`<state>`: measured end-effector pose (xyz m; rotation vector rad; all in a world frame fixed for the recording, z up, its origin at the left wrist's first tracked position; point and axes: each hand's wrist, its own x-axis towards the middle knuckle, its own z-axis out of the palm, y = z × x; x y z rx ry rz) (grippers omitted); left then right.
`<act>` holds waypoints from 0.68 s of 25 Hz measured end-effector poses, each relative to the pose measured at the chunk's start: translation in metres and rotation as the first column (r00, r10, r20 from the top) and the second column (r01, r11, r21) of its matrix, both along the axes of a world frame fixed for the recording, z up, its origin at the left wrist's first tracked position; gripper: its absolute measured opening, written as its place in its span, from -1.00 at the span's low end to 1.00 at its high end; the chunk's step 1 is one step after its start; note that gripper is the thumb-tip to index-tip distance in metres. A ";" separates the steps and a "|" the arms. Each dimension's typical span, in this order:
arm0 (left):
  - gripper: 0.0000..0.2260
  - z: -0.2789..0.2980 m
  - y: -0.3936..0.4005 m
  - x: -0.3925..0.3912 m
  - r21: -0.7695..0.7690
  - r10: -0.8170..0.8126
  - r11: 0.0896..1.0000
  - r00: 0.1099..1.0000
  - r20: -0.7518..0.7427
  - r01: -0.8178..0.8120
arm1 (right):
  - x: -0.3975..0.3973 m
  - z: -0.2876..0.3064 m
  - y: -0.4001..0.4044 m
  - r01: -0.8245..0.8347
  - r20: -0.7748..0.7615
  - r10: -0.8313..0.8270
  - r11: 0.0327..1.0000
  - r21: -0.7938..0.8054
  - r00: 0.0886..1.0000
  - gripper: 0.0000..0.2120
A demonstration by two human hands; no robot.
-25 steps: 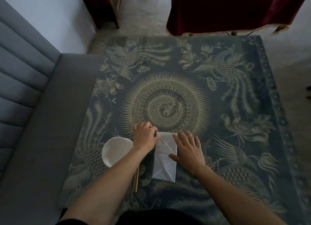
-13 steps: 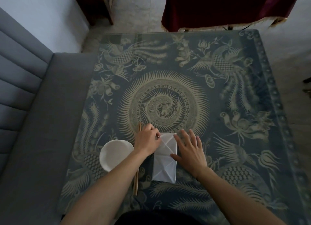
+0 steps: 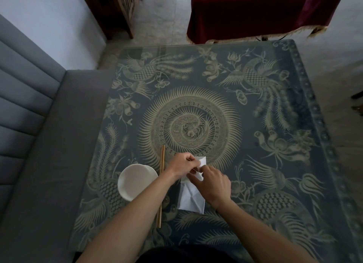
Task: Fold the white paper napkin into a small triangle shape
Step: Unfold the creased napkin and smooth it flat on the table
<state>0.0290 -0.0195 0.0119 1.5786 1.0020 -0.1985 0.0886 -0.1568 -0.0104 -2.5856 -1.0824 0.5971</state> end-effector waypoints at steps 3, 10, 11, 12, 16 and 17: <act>-0.71 0.006 -0.005 0.001 -0.046 -0.017 0.999 1.000 0.002 0.017 | 0.005 0.005 0.000 0.060 -0.032 -0.060 0.998 0.000 0.998 -0.52; -0.57 0.009 -0.017 0.002 -0.229 0.001 0.973 0.998 0.057 0.012 | 0.017 0.008 -0.004 0.282 -0.260 -0.300 0.954 -0.104 0.918 -0.69; -0.59 0.008 -0.017 0.002 -0.232 0.017 0.973 0.998 0.063 -0.002 | 0.019 0.007 -0.005 0.314 -0.283 -0.330 0.944 -0.102 0.901 -0.69; -0.63 0.005 -0.017 0.001 -0.225 0.047 0.974 0.996 0.071 -0.030 | 0.022 0.007 -0.007 0.340 -0.299 -0.354 0.935 -0.099 0.886 -0.69; -0.87 -0.007 -0.014 -0.012 0.028 0.082 0.996 0.991 0.102 -0.085 | 0.036 0.007 -0.015 0.404 -0.345 -0.406 0.911 -0.082 0.846 -0.72; -0.88 -0.010 -0.013 -0.018 0.213 -0.043 0.977 0.998 0.054 0.031 | 0.040 0.006 -0.018 0.411 -0.353 -0.411 0.908 -0.079 0.841 -0.72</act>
